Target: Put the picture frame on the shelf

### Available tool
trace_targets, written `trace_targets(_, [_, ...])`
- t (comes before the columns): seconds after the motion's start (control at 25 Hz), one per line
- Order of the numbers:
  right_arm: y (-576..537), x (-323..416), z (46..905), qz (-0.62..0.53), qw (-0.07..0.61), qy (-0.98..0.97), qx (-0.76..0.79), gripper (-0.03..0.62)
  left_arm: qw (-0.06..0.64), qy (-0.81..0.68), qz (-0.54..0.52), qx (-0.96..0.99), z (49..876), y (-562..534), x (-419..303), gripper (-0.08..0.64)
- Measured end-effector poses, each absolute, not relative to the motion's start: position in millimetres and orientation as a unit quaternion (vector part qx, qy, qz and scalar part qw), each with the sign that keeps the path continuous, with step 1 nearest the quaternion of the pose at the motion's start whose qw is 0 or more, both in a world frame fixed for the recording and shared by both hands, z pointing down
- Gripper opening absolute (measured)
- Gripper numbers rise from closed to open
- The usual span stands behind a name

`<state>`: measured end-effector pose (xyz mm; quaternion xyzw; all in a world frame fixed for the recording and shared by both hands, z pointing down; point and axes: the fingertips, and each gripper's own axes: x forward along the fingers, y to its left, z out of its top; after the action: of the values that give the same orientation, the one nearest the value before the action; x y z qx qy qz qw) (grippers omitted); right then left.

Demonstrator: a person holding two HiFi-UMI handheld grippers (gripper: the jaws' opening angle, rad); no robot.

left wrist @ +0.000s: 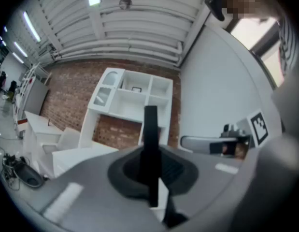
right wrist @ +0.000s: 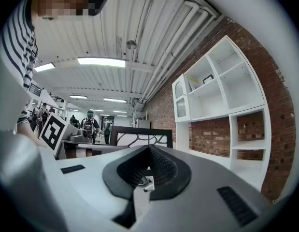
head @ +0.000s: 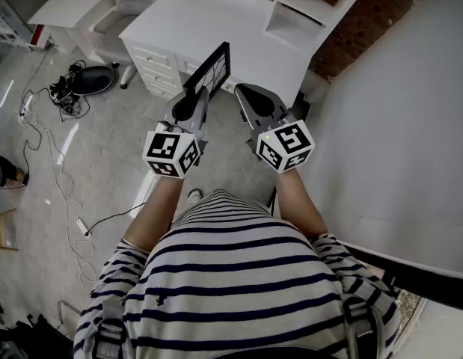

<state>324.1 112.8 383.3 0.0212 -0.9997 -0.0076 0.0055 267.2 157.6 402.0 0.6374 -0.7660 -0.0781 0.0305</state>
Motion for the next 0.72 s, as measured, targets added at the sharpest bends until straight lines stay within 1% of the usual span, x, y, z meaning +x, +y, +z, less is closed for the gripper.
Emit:
trace_targets(0.24, [114, 319, 383, -0.008, 0.004, -1.000, 0.019, 0.008, 0.017, -0.763, -0.067, 0.643, 397, 158, 267, 0.023])
trace_targets(0.72, [116, 309, 384, -0.017, 0.000, -1.000, 0.004, 0.009, 0.034, -0.758, -0.072, 0.648, 403, 155, 254, 0.023])
